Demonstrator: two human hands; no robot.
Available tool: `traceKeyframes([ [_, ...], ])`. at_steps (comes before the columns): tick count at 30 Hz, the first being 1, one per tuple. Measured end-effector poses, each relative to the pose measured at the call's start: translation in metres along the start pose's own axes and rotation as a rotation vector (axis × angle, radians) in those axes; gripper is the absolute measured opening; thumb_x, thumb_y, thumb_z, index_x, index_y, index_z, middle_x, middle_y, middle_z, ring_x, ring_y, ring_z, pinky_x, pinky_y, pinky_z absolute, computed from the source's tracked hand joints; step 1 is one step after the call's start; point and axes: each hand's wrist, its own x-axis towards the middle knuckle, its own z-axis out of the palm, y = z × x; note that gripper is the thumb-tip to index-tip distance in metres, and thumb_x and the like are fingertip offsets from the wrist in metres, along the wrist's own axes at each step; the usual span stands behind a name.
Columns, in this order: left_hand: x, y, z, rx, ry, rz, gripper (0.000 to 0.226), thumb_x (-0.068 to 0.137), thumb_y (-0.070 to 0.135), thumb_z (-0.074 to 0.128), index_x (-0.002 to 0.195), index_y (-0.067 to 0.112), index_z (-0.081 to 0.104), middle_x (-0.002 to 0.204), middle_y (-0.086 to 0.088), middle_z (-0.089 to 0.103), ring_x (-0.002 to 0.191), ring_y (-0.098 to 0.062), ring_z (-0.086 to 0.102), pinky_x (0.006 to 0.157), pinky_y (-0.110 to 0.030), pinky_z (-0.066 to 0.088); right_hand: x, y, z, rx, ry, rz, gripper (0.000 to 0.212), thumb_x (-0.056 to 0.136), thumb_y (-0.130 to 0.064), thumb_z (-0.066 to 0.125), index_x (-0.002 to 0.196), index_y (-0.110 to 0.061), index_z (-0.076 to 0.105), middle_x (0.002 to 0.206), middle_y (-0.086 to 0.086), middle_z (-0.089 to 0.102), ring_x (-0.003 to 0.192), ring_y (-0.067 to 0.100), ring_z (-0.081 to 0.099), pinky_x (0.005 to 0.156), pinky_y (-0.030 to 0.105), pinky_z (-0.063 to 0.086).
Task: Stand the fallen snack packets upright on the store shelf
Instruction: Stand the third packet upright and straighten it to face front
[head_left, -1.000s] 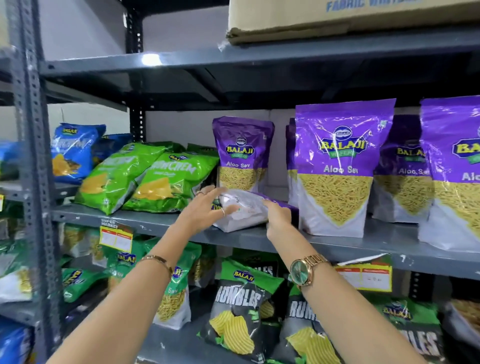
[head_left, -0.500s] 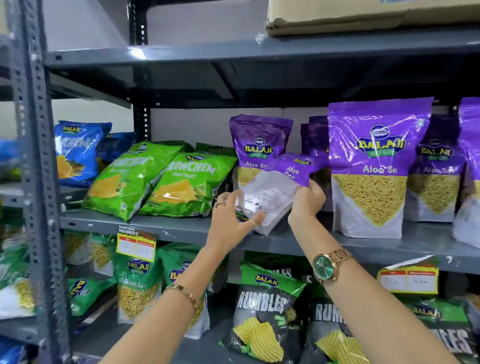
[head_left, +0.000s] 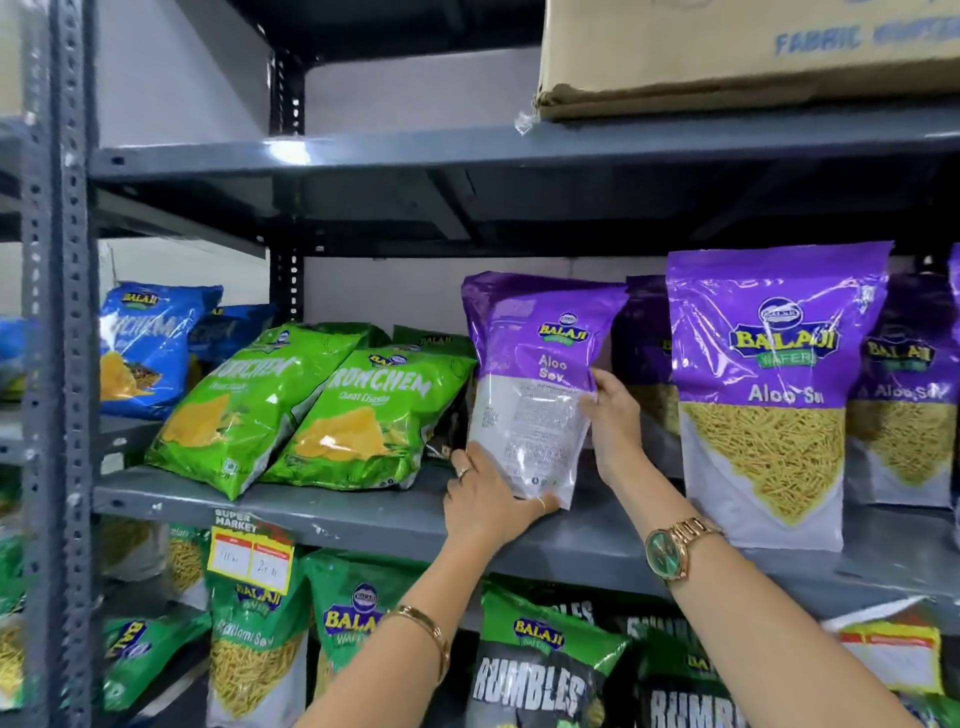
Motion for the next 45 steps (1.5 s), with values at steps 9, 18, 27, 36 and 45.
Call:
traceKeyframes([
  [9,0.023,0.01,0.021,0.149,-0.156,-0.179,0.125,0.067,0.082,0.038,0.14,-0.002,-0.018,0.155,-0.022,-0.009,0.143,-0.035,0.007,0.116,-0.042,0.004,0.03,0.027,-0.008,0.065,-0.121,0.115,0.038,0.087,0.002,0.048,0.124,0.0,0.05,0.109,0.018,0.06,0.096,0.027,0.056,0.081,0.037,0.045],
  [18,0.009,0.015,0.024,-0.083,0.062,-0.015,0.109,0.078,0.066,0.045,0.142,0.002,-0.017,0.155,-0.02,-0.016,0.143,-0.033,-0.012,0.117,-0.043,0.0,0.043,0.054,-0.012,0.088,0.002,0.377,0.047,0.091,-0.056,0.027,0.079,-0.024,0.059,0.061,-0.01,0.071,0.073,0.012,0.065,0.065,0.025,0.048],
  [27,0.014,0.016,0.026,-0.428,-0.155,0.023,0.115,0.073,0.053,0.065,0.143,0.017,-0.019,0.153,-0.006,-0.03,0.142,-0.023,-0.022,0.118,-0.042,-0.004,0.031,0.058,-0.008,-0.084,-0.255,0.435,0.046,0.083,-0.057,0.041,0.07,-0.027,0.074,0.105,0.003,0.072,0.105,0.025,0.062,0.098,0.043,0.044],
  [36,0.041,-0.015,0.003,-0.682,-0.221,0.008,0.104,0.057,0.008,0.085,0.134,0.016,0.016,0.116,0.005,0.046,0.104,-0.009,0.049,0.073,-0.009,0.044,0.008,0.056,-0.003,-0.418,-0.157,-0.018,0.046,0.071,-0.061,0.059,0.062,-0.019,0.041,0.062,0.003,0.053,0.062,0.027,0.054,0.061,0.04,0.045],
  [45,0.047,-0.019,0.004,-0.726,-0.102,0.116,0.095,0.053,0.007,0.087,0.131,0.013,0.034,0.125,-0.001,0.056,0.111,-0.012,0.054,0.087,-0.021,0.047,0.013,0.054,-0.01,-0.56,0.098,-0.129,0.042,0.088,-0.052,0.04,0.073,-0.014,0.046,0.073,0.008,0.059,0.079,0.032,0.055,0.065,0.035,0.035],
])
